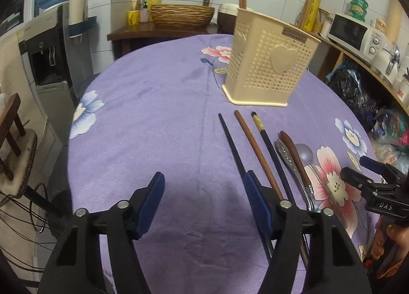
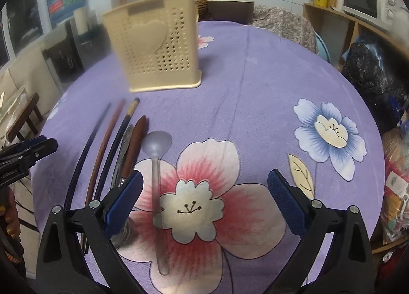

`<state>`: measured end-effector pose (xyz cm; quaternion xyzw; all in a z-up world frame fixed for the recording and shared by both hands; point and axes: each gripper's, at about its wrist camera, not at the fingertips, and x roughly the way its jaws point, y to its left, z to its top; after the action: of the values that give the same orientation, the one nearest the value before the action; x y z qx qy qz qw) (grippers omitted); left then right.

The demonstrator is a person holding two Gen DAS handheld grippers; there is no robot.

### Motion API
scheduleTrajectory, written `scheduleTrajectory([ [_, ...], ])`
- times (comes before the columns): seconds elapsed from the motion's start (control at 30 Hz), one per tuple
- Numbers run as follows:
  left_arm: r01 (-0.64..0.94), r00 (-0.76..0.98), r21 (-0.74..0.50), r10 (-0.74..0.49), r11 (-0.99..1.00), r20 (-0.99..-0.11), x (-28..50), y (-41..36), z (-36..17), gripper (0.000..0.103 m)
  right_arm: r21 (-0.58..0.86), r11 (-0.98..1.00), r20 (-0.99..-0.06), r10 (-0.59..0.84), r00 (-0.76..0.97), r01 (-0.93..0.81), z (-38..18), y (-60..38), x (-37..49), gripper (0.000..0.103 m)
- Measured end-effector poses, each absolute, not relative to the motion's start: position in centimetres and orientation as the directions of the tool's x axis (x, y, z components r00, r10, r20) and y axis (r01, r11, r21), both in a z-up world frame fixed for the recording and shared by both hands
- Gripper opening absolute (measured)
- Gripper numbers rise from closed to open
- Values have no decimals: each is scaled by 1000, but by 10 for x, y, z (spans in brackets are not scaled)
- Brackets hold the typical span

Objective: Organize utensils
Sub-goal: 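Lower the left tool onto a black chopstick while the right tool grasps the clear plastic spoon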

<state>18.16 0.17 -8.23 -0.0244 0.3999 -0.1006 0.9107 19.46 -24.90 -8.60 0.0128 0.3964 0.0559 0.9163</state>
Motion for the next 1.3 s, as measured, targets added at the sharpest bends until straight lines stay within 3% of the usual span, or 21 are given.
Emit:
scheduleTrajectory([
  [0.27, 174, 645, -134, -216, 976, -733, 179, -3, -90, 60, -13, 984, -786, 100, 611, -178, -107, -213, 215, 77],
  [0.63, 147, 642, -152, -211, 977, -737, 180, 3, -92, 60, 18, 981, -804, 130, 580, -195, -107, -194, 258, 72],
  [0.77, 155, 638, -148, -213, 977, -740, 181, -1, -93, 60, 16, 979, -804, 135, 579, -206, -102, -195, 262, 37],
  [1.07, 208, 618, -126, -230, 970, -751, 210, -19, -89, 56, 26, 986, -810, 118, 575, -165, -103, -229, 256, 37],
  [1.3, 229, 570, -58, -182, 972, -801, 249, -47, -103, 31, 19, 989, -807, 102, 582, -147, -104, -230, 254, 37],
])
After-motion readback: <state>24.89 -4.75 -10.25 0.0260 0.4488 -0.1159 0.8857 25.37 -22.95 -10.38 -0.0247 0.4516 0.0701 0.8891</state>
